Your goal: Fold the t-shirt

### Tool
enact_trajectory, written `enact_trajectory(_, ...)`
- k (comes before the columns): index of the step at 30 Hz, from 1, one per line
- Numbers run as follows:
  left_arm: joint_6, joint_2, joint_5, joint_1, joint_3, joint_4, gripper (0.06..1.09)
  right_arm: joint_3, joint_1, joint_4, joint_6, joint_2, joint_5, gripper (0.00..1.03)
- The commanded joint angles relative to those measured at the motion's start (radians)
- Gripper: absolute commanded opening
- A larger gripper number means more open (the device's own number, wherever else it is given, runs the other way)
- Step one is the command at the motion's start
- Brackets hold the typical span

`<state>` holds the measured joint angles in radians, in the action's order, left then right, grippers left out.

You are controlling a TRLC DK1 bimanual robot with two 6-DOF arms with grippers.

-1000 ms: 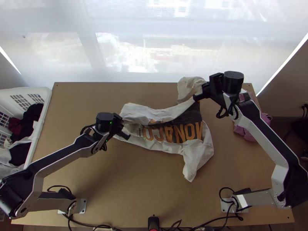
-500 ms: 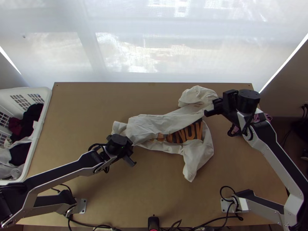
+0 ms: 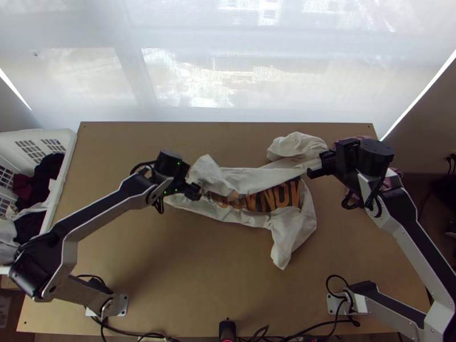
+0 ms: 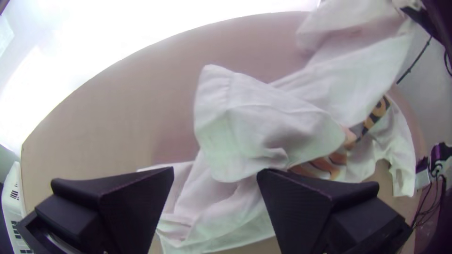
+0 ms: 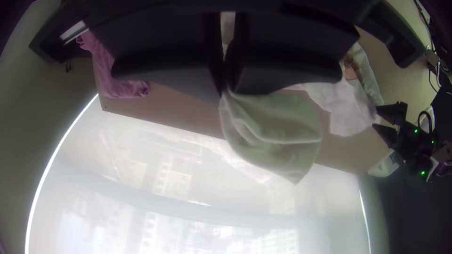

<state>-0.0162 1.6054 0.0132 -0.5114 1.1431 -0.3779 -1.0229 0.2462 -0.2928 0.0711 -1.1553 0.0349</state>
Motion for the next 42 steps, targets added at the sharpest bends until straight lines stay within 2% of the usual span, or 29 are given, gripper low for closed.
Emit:
enact_trajectory(1, 0.018, 0.218, -0.130, 0.137, 0.354, -0.216, 0.93, 0.004, -0.004, -0.002, 0.016, 0.016, -0.001, 0.03)
enact_trajectory(6, -0.031, 0.252, -0.300, 0.134, 0.437, -0.391, 0.93, 0.003, -0.021, 0.000, 0.024, 0.022, -0.001, 0.03)
enact_trajectory(10, -0.139, 0.245, -0.375, 0.090, 0.431, -0.604, 0.93, 0.004, -0.028, -0.002, 0.025, 0.025, -0.001, 0.03)
enact_trajectory(12, -0.176, 0.209, -0.397, 0.060, 0.379, -0.650, 0.93, 0.007, -0.031, 0.000, 0.025, 0.028, -0.001, 0.03)
enact_trajectory(17, -0.194, 0.094, -0.418, -0.045, 0.228, -0.645, 0.93, 0.021, -0.042, 0.006, 0.021, 0.034, -0.001, 0.03)
enact_trajectory(22, -0.182, 0.025, -0.423, -0.136, 0.187, -0.645, 0.93, 0.024, -0.044, 0.011, 0.019, 0.035, -0.001, 0.03)
enact_trajectory(29, -0.131, 0.019, -0.421, -0.076, 0.316, -0.612, 0.93, 0.030, -0.044, 0.014, 0.021, 0.039, -0.001, 0.03)
enact_trajectory(42, -0.125, 0.185, -0.420, 0.096, 0.563, -0.608, 0.94, 0.029, -0.044, 0.015, 0.022, 0.040, -0.001, 0.03)
